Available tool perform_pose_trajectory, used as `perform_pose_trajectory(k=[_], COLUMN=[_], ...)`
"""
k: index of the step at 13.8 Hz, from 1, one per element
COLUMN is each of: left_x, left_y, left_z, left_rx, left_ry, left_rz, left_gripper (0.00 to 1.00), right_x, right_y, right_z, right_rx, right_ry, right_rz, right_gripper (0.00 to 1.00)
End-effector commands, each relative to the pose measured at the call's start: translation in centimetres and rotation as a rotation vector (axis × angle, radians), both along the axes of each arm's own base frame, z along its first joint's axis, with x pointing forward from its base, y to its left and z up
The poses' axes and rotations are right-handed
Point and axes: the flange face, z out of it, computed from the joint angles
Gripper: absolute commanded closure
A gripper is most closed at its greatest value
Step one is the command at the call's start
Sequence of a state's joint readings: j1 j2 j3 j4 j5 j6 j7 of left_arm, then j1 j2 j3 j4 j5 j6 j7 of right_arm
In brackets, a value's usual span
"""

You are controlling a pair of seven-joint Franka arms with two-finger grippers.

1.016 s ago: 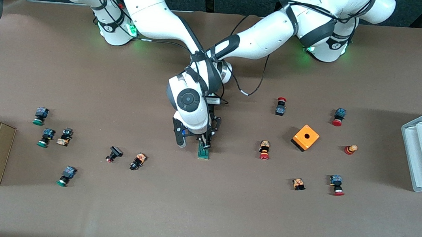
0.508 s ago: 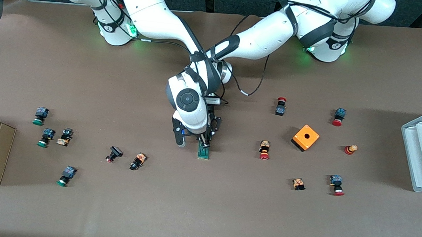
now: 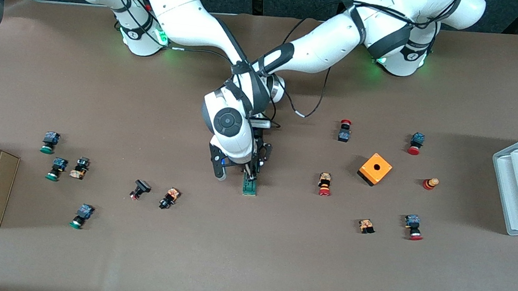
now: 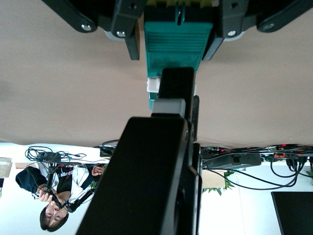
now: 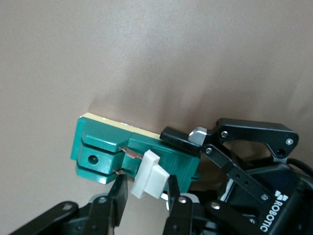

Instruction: Close load switch with both arms

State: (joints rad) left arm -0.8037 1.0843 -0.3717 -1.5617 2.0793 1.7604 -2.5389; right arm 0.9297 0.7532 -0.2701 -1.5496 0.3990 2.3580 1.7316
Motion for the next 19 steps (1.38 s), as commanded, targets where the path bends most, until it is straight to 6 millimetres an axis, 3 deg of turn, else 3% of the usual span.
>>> perform_pose_trajectory(k=[1,10,19], left_x=[0.0,-0.3,-0.3], left_y=[-0.5,-0.7,-0.7], left_z=[-0.5,-0.4,-0.4], left_rx=[0.012,0.012,0.013], left_ry=[-0.011,-0.016,-0.016], left_rz=[-0.006,-0.011,-0.011], left_gripper=[0.42,0.42,0.42], right_x=[2.6,3.5,2.5], right_y=[-2.4,-2.8,-0.8], right_z=[0.7,1.7,2.4], right_rx=[0.0,0.012,0.034], right_ry=[-0.055,-0.052,-0.054], right_rz=[-0.01,-0.026,-0.031], right_gripper=[0.61,0.75,0.75])
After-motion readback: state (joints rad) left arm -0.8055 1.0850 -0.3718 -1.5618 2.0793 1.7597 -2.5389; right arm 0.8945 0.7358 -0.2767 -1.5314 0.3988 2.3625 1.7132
